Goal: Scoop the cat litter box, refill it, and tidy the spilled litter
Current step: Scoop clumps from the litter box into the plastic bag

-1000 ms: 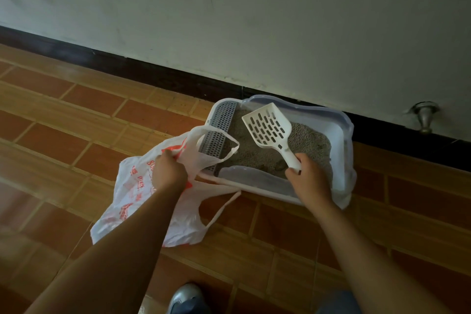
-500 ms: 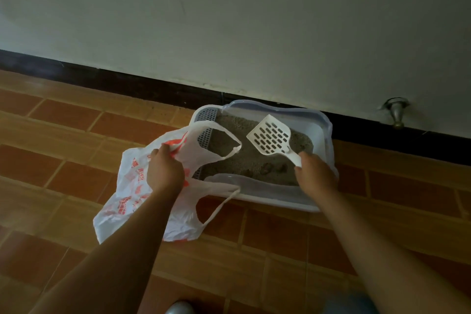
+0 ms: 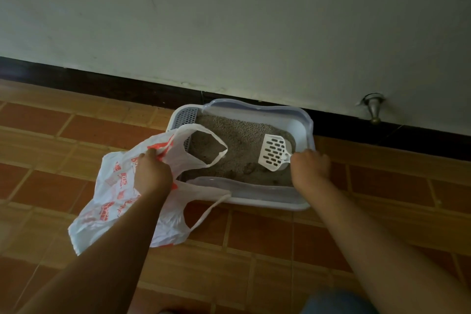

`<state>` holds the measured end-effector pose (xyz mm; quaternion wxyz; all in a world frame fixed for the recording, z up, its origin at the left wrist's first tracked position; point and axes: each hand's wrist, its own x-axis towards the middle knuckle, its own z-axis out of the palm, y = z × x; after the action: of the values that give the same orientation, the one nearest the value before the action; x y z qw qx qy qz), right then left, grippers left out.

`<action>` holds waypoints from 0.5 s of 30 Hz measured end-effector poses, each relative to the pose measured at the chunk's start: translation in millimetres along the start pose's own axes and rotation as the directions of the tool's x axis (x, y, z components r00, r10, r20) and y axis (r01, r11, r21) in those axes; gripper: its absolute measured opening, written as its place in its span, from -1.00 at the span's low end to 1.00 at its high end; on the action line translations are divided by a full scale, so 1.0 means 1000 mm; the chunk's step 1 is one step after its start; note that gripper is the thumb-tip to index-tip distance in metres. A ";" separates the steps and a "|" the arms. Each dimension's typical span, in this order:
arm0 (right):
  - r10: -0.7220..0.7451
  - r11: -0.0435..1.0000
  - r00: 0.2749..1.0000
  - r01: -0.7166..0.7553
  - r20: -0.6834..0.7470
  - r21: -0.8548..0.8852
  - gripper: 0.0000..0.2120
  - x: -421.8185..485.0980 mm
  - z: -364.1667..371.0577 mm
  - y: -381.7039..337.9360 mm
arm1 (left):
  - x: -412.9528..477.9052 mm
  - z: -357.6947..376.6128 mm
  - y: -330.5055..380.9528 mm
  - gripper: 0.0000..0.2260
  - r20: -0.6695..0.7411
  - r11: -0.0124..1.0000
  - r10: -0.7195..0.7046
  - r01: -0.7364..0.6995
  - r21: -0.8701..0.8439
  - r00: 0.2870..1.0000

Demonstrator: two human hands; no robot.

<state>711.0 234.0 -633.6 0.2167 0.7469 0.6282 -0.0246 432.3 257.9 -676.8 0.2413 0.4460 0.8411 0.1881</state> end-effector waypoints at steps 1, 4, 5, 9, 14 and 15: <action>-0.010 1.000 1.000 0.010 0.003 -0.016 -0.78 0.001 -0.002 0.001 | 0.002 0.000 -0.001 -0.62 -0.006 1.000 0.002 -0.002 -0.002 1.000; -0.064 0.997 0.998 0.064 0.007 -0.043 -0.77 0.002 -0.005 0.002 | 0.005 -0.002 -0.004 -0.63 -0.023 1.000 -0.005 0.005 -0.004 1.000; -0.080 0.996 0.997 0.081 0.011 -0.048 -0.76 0.002 -0.005 0.001 | 0.006 -0.003 -0.005 -0.64 -0.031 1.000 -0.009 0.009 -0.010 0.999; -0.109 0.991 0.992 0.114 0.066 -0.074 -0.75 0.001 -0.007 -0.004 | 0.008 -0.007 -0.010 -0.64 -0.073 0.998 -0.042 0.039 -0.039 0.996; -0.122 0.989 0.980 0.134 0.160 -0.066 -0.73 0.004 -0.004 -0.012 | 0.010 -0.010 -0.015 -0.67 -0.104 0.998 -0.051 0.046 -0.051 0.993; -0.126 0.989 0.976 0.138 0.178 -0.056 -0.72 0.004 -0.003 -0.013 | 0.010 -0.012 -0.016 -0.68 -0.108 0.997 -0.055 0.049 -0.054 0.993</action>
<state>699.3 240.5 -636.0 0.2940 0.6907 0.6555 -0.0826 409.9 257.0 -678.5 0.2111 0.4068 0.8592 0.2272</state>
